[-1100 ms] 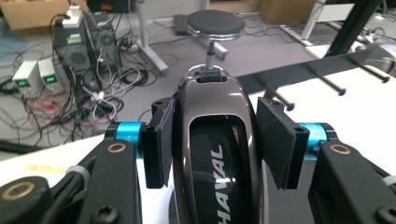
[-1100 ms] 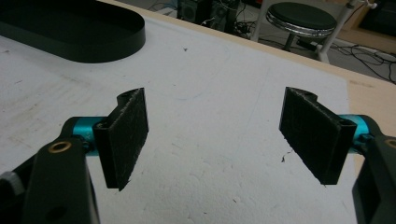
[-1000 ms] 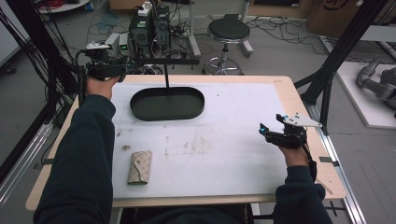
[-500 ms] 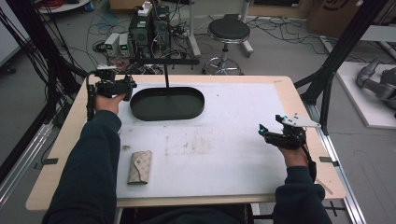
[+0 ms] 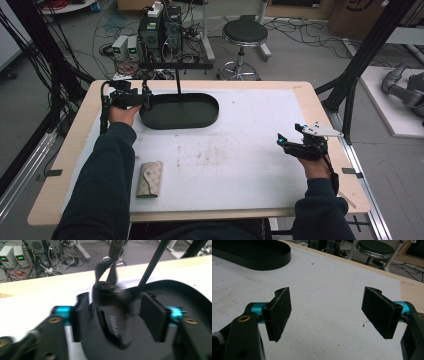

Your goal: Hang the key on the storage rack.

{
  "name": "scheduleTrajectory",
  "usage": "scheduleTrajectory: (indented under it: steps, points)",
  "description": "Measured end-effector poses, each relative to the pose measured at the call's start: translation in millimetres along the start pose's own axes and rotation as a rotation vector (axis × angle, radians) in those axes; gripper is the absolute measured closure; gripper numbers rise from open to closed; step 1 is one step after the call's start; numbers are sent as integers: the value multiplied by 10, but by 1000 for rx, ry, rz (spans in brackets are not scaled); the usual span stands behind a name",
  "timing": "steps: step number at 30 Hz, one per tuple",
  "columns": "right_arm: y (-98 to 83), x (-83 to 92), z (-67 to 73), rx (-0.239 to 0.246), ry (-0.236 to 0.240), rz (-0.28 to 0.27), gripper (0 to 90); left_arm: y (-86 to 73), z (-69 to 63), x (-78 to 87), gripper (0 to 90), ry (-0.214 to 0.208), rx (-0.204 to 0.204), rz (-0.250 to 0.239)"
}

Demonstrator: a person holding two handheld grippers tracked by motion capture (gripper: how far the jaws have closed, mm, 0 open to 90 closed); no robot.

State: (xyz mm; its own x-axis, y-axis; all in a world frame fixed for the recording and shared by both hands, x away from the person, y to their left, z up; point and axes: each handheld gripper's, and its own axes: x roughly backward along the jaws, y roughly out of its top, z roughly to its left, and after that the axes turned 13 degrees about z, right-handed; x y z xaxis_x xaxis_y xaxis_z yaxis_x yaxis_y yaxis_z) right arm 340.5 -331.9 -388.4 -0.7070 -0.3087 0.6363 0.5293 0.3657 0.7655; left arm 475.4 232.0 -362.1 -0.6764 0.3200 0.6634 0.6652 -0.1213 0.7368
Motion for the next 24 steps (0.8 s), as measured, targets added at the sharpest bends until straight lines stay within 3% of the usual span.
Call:
scheduleTrajectory:
  steps: [2,4,7,8,13,20,24]
  points:
    - [3,-5,10,2,4,3,243,-33,-5,65,242,-25,11,-19]
    - [4,-9,11,8,3,3,243,-94,-41,158,220,-69,10,-65]
    - [16,-21,16,6,11,2,242,-186,-137,307,207,-76,-25,-98]
    - [21,-32,17,5,15,3,242,-258,-199,409,207,-80,-65,-128]
    - [21,-44,14,8,13,6,242,-418,-267,547,207,-59,-108,-170]
    - [16,-19,61,28,14,10,242,-743,-239,662,208,-30,-82,-182]
    - [20,-1,62,36,11,2,242,-894,-259,739,209,-31,-95,-181]
